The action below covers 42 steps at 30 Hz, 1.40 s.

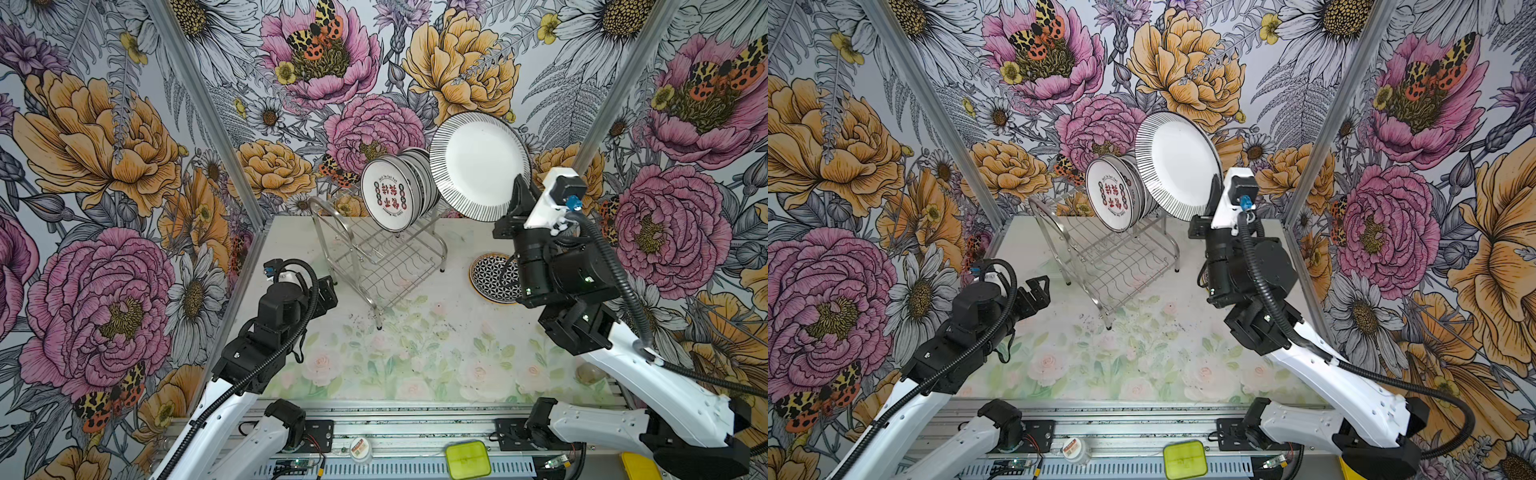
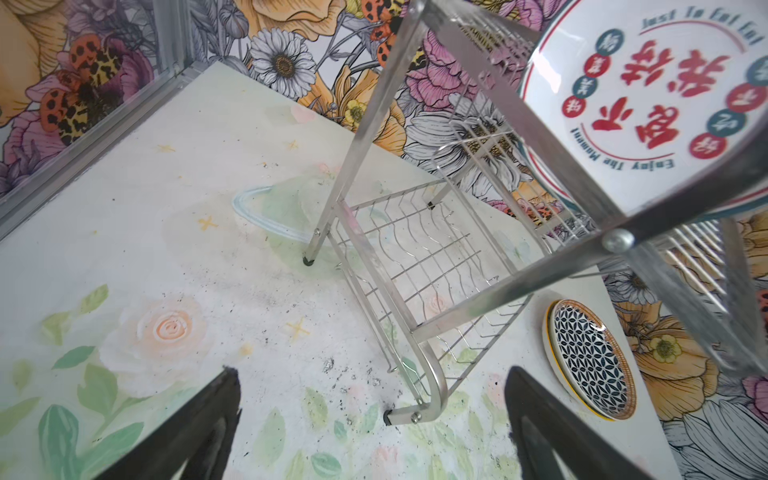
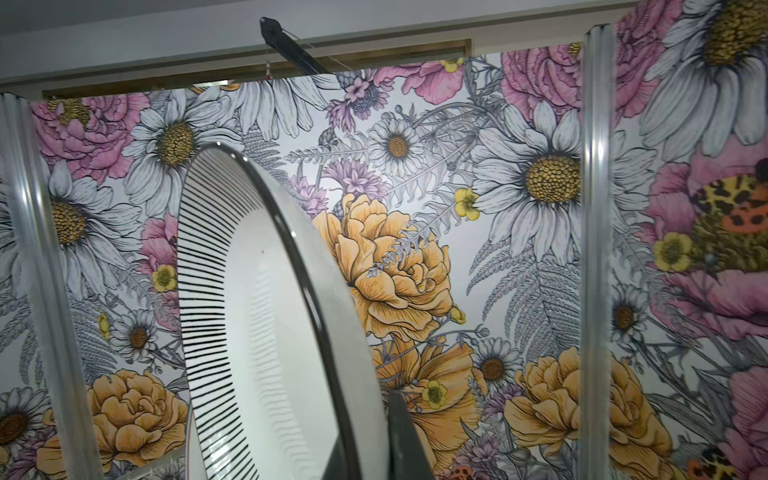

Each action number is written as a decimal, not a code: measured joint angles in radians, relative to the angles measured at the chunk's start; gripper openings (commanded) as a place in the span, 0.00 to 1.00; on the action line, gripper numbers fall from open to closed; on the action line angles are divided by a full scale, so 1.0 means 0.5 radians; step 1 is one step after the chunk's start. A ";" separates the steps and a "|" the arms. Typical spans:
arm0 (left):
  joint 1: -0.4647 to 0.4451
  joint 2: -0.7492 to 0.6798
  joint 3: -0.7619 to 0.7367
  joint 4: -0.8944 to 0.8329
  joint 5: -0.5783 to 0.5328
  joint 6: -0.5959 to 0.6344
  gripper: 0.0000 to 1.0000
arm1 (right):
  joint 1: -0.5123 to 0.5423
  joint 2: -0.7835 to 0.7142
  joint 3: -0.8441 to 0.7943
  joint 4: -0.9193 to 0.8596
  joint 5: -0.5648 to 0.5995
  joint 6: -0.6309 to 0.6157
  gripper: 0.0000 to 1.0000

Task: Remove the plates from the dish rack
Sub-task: 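Lift the striped plate up out of the rack with the right gripper, then carry the striped plate toward the stacked plates while the left gripper reaches over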

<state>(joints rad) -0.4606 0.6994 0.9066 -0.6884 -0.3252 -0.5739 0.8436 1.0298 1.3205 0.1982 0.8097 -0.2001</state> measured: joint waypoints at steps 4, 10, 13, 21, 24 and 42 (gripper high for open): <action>-0.161 -0.009 -0.014 0.118 -0.001 0.031 0.99 | -0.093 -0.345 -0.317 -0.230 0.159 0.208 0.00; -0.452 0.107 -0.076 0.316 -0.001 0.066 0.99 | -0.093 -0.693 -0.616 -0.701 0.359 0.539 0.00; -0.562 0.251 -0.076 0.419 -0.002 0.074 0.99 | -0.093 -0.777 -0.687 -0.999 0.431 0.756 0.00; -0.728 0.661 -0.076 0.656 0.046 0.137 0.99 | -0.294 -0.678 -0.832 -1.495 0.234 1.402 0.00; -0.729 0.795 -0.076 0.785 0.086 0.157 0.99 | -0.469 -0.560 -0.911 -1.568 -0.015 1.619 0.00; -0.737 1.411 0.147 1.187 0.409 0.220 0.99 | -0.914 -0.362 -1.091 -1.583 -0.922 1.992 0.00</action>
<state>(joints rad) -0.8291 1.4052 0.9802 -0.0948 -0.1207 -0.4637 0.3866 0.8486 0.7750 -0.5934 0.3485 0.7959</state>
